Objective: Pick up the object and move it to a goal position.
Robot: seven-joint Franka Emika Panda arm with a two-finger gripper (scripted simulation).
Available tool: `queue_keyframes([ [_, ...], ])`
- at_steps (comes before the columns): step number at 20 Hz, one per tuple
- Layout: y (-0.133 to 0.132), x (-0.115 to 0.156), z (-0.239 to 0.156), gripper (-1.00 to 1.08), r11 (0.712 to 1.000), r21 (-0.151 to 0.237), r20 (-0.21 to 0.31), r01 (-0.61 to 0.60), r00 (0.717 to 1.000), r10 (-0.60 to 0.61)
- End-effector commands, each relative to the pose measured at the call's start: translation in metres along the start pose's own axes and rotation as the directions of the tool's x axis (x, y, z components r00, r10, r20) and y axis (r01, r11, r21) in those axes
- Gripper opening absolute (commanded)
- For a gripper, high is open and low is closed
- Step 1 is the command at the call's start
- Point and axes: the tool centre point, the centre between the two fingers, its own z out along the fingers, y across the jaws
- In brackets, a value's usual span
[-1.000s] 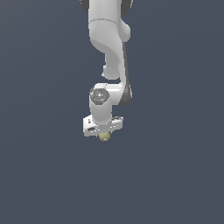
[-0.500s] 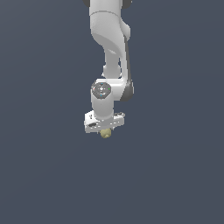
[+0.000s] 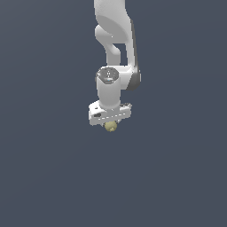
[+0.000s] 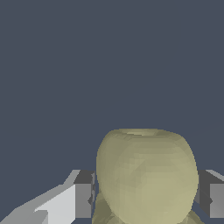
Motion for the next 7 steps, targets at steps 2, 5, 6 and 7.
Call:
queue_keyframes([
  [2, -0.0056, -0.0041, -0.0107, -1.0, 1.0, 0.0, 0.001, 0.0, 1.0, 0.0],
  [5, -0.0078, -0.0051, -0.0153, -1.0, 1.0, 0.0, 0.001, 0.0, 1.0, 0.0],
  [6, -0.0082, -0.0051, -0.0161, -1.0, 1.0, 0.0, 0.001, 0.0, 1.0, 0.0],
  [7, -0.0082, -0.005, -0.0163, -1.0, 1.0, 0.0, 0.001, 0.0, 1.0, 0.0],
])
